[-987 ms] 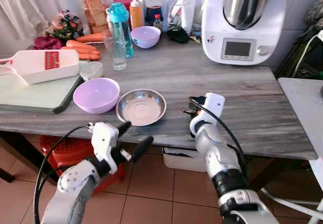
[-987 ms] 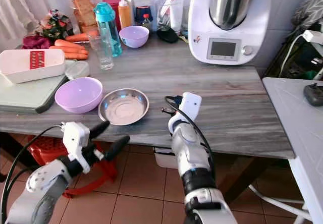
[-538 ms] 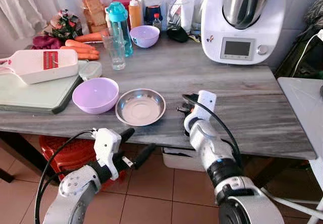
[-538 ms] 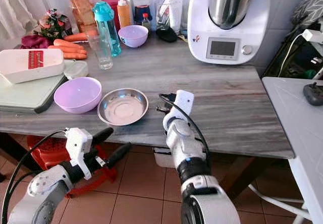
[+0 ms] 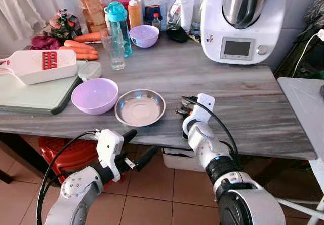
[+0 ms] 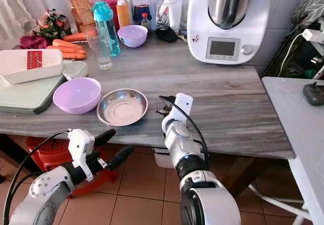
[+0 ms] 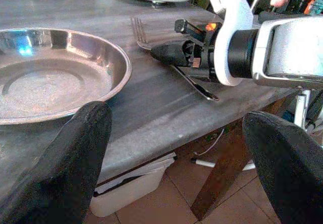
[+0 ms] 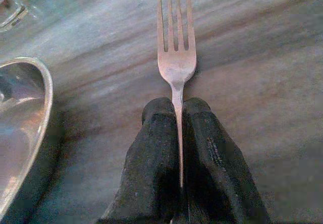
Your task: Setting the table
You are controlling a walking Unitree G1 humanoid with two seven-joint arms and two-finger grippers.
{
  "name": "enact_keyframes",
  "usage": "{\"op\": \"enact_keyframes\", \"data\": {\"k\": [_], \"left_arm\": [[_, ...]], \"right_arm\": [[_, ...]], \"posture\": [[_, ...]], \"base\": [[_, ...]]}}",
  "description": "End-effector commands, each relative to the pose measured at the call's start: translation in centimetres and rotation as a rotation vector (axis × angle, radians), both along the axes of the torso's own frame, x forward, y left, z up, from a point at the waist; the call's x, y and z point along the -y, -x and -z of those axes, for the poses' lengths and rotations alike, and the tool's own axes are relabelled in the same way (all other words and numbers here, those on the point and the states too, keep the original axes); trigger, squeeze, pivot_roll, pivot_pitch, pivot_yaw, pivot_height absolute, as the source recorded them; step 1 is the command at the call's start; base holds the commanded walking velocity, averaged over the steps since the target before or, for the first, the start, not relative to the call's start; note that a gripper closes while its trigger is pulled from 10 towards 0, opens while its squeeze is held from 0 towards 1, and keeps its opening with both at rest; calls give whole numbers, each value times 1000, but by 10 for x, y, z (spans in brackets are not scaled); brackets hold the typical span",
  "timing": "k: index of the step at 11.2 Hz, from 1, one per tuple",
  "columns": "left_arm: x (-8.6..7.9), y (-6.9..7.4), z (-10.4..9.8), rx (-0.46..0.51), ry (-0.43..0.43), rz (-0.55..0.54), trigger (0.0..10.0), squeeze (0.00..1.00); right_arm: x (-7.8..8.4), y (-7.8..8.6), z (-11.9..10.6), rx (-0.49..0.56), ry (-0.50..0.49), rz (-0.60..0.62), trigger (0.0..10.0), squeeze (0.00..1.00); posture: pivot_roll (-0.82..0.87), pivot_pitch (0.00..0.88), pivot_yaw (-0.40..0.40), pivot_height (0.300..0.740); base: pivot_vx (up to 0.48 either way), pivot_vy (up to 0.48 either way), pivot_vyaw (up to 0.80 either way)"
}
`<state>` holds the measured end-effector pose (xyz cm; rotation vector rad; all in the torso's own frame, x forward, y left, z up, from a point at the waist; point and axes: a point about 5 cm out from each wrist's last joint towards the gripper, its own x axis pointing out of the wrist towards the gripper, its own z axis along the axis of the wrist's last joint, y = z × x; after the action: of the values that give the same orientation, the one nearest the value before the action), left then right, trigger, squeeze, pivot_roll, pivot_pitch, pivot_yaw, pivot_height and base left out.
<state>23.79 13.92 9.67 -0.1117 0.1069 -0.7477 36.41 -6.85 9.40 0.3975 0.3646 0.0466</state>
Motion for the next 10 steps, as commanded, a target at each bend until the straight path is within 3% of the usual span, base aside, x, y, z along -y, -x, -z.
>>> {"op": "enact_keyframes", "data": {"k": [1, 5, 6, 7, 10], "left_arm": [[2, 2, -3, 12, -12, 21, 10000, 0], [4, 2, -2, 10, -13, 28, 10000, 0], [4, 2, -2, 10, -13, 29, 10000, 0], [5, 2, -1, 9, -12, 34, 10000, 0], [6, 2, -1, 9, -12, 39, 10000, 0]], "right_arm": [[-26, 3, -3, -16, -53, -53, 10000, 0], [-34, 4, -1, -25, -21, -90, 10000, 20], [-32, 5, 1, -36, 0, -88, 10000, 886], [-32, 6, 3, -41, -1, -91, 10000, 1000], [-30, 5, 2, -33, -1, -91, 10000, 1000]], "posture": [[70, 46, 18, 740], [72, 45, 16, 740], [72, 45, 16, 740], [71, 41, 16, 740], [71, 41, 16, 740]], "base": [[0, 0, 0], [0, 0, 0], [0, 0, 0], [0, 0, 0], [0, 0, 0]]}}
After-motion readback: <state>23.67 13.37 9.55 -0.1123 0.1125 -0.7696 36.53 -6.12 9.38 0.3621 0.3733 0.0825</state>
